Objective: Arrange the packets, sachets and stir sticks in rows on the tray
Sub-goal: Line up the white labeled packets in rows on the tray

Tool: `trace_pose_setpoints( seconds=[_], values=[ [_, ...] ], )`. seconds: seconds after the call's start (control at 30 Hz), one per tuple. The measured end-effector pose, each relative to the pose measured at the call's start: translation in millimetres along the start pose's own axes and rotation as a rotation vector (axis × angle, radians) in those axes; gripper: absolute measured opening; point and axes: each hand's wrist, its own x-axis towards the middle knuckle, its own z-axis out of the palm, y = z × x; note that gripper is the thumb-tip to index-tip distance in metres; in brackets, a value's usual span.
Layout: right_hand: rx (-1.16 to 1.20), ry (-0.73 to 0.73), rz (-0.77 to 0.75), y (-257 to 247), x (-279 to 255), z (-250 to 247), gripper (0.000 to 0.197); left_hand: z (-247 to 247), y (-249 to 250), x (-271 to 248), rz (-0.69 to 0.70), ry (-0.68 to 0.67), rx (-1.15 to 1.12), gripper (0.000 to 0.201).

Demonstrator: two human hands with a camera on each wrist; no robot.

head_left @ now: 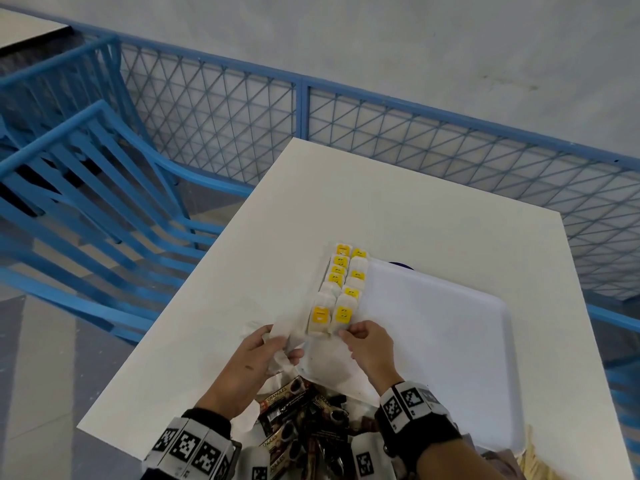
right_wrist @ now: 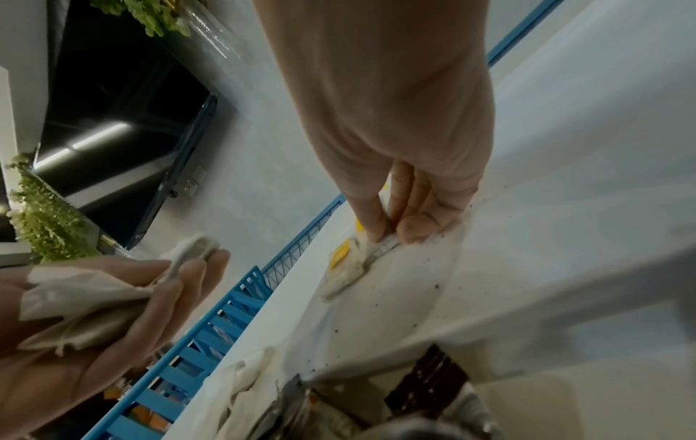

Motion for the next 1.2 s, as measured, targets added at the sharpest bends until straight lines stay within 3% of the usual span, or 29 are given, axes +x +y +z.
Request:
trace_pose_setpoints(
  seconds=[0.17,0.23,0.4,0.47,0.7,0.83,1.0,1.1,1.2],
  values=[
    [-0.057,0.071,-0.126,-7.5,-7.7,-1.6,0.028,2.9,3.3,-1.5,0.033,-0.023,0.042,0.014],
    [-0.054,0.046,-0.208,-15.3,-15.7,-0.7,0.022,4.4,3.4,-1.2,0.047,-0.032,0.068,0.012],
    [0.034,-0.354,-0.331,-40.4,-43.9,0.0,0.011,9.1,2.7,0.1,0.058,-0.054,0.105,0.015],
    [0.031,-0.443,-0.371,-44.1,-49.7,-1.6,0.004,10.2,2.3,1.1,0.062,-0.055,0.103,0.014],
    [0.138,-0.359,-0.276,-33.6,-46.7,-5.3,0.012,6.8,0.7,3.4,0.060,0.035,0.210,0.011],
    [0.106,-0.264,-0.370,-30.8,-50.0,-4.6,0.016,6.8,-1.5,2.2,0.068,0.056,0.291,0.021],
    [-0.012,-0.353,-0.543,-34.2,-60.6,-2.8,0.022,15.9,1.4,0.8,0.062,-0.018,0.252,0.046],
    [-0.026,-0.427,-0.582,-35.4,-64.1,-4.5,0.012,17.4,1.8,2.7,0.056,-0.012,0.250,0.048],
    [0.070,-0.523,-0.480,-34.0,-63.8,-8.1,0.013,15.1,2.9,1.0,0.068,-0.025,0.236,0.032]
  ],
)
